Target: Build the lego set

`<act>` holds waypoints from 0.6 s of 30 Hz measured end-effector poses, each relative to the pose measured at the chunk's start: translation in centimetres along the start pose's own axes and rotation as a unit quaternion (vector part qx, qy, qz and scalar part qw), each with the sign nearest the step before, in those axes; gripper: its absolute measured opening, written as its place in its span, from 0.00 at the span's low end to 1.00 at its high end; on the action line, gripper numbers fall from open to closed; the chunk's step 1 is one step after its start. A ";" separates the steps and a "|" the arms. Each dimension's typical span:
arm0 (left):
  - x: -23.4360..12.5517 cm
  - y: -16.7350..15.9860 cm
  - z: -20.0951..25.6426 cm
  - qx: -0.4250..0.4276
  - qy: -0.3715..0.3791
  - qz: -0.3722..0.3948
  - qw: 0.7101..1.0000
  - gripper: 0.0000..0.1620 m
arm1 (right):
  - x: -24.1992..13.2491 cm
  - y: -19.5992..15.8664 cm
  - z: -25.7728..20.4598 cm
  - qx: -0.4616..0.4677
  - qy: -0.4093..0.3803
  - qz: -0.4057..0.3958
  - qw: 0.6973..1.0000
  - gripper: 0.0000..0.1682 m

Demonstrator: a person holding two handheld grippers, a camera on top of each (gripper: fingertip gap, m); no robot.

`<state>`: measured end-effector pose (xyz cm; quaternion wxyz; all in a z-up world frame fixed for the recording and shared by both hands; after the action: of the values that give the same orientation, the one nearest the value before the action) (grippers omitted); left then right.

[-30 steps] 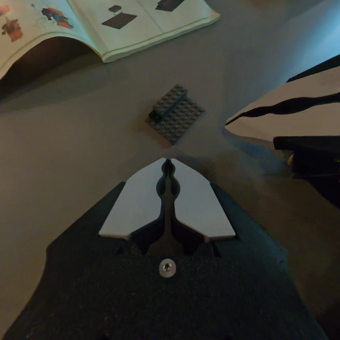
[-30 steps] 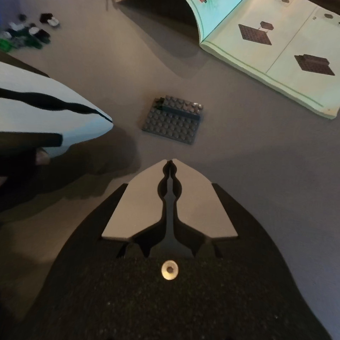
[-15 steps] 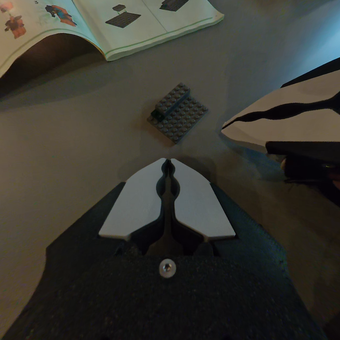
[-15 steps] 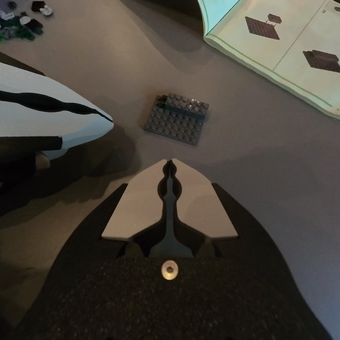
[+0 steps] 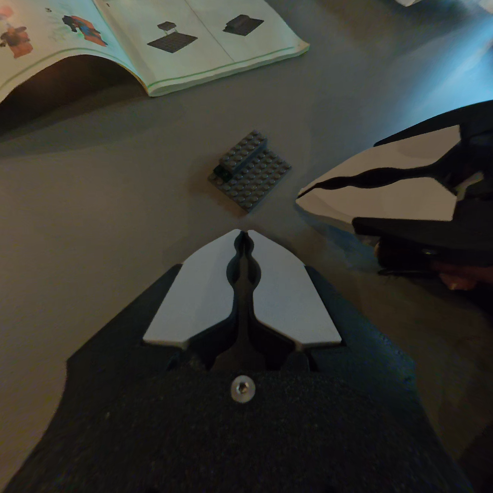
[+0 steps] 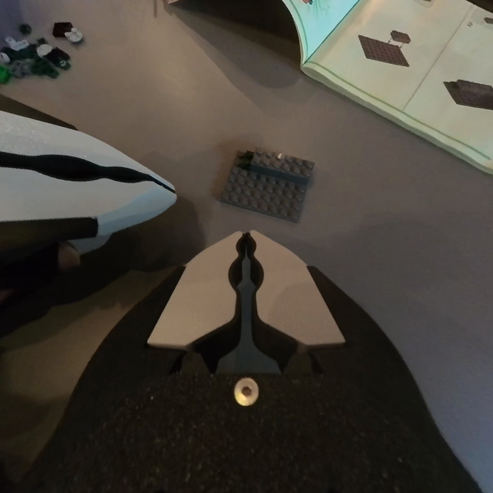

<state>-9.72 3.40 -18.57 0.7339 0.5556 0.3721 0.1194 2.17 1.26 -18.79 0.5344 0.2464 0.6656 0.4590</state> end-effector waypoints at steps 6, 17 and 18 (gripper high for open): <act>-0.3 0.2 0.2 0.006 -0.009 0.015 1.000 0.00 | 0.3 0.0 -0.4 -0.006 -0.009 0.002 1.000 0.00; -0.5 0.4 -0.1 -0.014 -0.021 0.029 0.999 0.00 | 0.3 0.2 -0.7 -0.016 0.010 0.016 1.000 0.00; -0.6 0.4 -0.1 -0.013 -0.019 0.030 0.999 0.00 | 0.4 0.1 -0.7 -0.020 0.007 0.012 1.000 0.00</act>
<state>-10.08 3.27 -17.99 0.7443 0.5591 0.3393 0.1357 1.34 1.39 -18.90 0.5291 0.2408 0.6567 0.4805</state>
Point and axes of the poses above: each gripper's, where its closed fingertips meet, x out along the fingers, y out of its top, z = x × y across the jaws, the point moved 8 cm from there along -x, back along the fingers, and after that the axes turned 14 degrees about z, right-handed, at the moved point
